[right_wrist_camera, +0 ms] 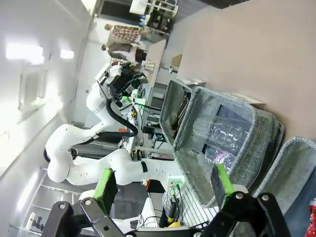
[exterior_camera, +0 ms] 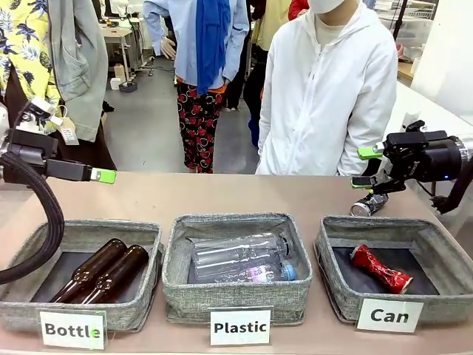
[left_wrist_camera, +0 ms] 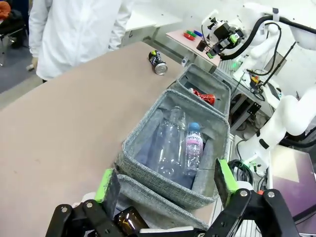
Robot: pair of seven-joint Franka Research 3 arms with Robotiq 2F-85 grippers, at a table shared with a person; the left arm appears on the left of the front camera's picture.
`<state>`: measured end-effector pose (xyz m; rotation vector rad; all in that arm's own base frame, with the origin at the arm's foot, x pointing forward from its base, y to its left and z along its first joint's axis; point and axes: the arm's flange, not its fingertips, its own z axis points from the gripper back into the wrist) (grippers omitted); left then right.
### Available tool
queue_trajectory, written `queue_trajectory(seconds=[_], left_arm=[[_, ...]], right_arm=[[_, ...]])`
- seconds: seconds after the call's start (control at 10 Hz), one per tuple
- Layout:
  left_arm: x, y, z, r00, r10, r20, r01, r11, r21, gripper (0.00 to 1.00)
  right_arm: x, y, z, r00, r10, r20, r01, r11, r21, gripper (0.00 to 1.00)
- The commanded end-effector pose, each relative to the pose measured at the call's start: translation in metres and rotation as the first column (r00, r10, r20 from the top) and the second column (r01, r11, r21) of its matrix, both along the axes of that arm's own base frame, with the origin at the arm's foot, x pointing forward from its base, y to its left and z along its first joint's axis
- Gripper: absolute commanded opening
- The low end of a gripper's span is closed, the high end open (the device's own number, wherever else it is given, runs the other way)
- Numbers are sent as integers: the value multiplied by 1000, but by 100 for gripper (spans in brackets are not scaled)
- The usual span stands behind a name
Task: Sort the can waste into the basket.
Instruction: Pick up the can waste from the table and place it in the right Fabric basket.
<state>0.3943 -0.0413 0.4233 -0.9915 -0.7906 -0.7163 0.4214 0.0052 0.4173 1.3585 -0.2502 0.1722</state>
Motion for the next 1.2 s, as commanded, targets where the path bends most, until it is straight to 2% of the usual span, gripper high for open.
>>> queue_trajectory(seconds=[0.0,0.1,0.2,0.3,0.4,0.5,0.6,0.7,0.8,0.9,1.0,1.1], left_arm=[[-1,4,0,1000,-13,-1,13,1000,-4,100],[-1,4,0,1000,-13,-1,13,1000,-4,100],[-1,4,0,1000,-13,-1,13,1000,-4,100],[-1,4,0,1000,-13,-1,13,1000,-4,100],[-1,4,0,1000,-13,-1,13,1000,-4,100],[-1,4,0,1000,-13,-1,13,1000,-4,100],[-1,4,0,1000,-13,-1,13,1000,-4,100],[-1,4,0,1000,-13,-1,13,1000,-4,100],[-1,4,0,1000,-13,-1,13,1000,-4,100],[-1,4,0,1000,-13,-1,13,1000,-4,100],[-1,4,0,1000,-13,-1,13,1000,-4,100],[-1,4,0,1000,-13,-1,13,1000,-4,100]], right_arm=[[7,6,6,998,-67,8,63,892,-447,100],[18,1,7,982,-175,73,164,593,-789,100],[24,-8,11,958,-257,125,217,371,-903,100],[25,-21,17,943,-306,133,217,261,-941,100],[24,-33,24,922,-355,153,238,207,-949,100],[21,-45,29,903,-398,161,249,182,-951,100],[17,-51,32,883,-421,210,305,173,-936,100],[11,-50,39,844,-410,345,465,242,-852,100],[30,-60,32,923,-272,274,370,427,-825,100],[30,-60,32,923,-272,274,370,427,-825,100],[23,-64,36,884,-332,330,436,328,-838,100],[22,-49,27,883,-348,315,410,245,-879,100]])
